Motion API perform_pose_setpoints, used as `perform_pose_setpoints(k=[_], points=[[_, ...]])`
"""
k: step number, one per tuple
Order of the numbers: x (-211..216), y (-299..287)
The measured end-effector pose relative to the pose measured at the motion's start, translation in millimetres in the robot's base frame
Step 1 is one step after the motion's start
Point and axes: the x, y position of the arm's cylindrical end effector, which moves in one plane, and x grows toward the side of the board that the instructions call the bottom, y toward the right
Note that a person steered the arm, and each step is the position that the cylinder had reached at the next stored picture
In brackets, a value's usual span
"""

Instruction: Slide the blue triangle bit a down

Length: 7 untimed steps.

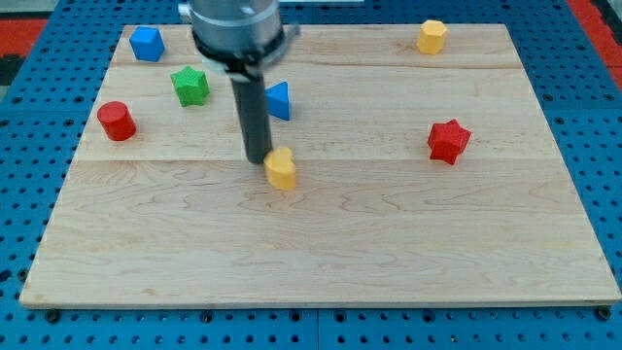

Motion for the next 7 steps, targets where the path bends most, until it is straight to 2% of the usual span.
perform_pose_setpoints(k=[2,3,4,6,7], points=[[56.6,136.6],[79.5,178.1],[57.2,117.3],[-89.7,119.2],[-120.7,96.7]])
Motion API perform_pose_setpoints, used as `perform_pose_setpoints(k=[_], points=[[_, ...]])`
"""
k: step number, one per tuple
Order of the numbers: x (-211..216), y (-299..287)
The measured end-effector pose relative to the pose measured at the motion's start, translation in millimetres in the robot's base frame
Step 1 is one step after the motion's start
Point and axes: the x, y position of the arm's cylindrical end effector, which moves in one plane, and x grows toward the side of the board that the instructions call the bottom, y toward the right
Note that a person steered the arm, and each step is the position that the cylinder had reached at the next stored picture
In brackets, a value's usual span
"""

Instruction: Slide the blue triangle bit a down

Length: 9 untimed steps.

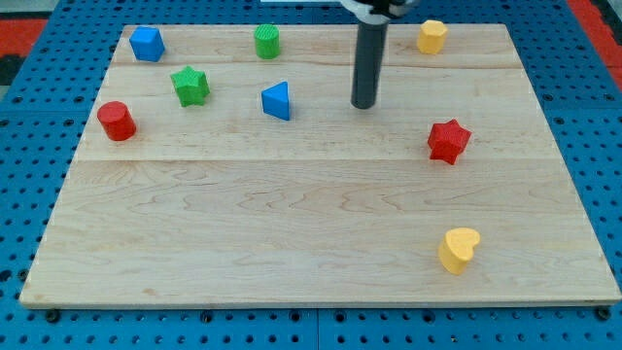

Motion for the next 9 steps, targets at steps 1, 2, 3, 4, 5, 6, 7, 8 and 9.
perform_pose_setpoints(k=[1,2,3,4,5,6,7,8,9], points=[[-2.0,-51.3],[-10.6,-73.5],[-7.3,-109.6],[28.9,-129.1],[68.8,-132.1],[45.9,-138.8],[34.6,-152.5],[49.2,-180.8],[67.0,-191.7]])
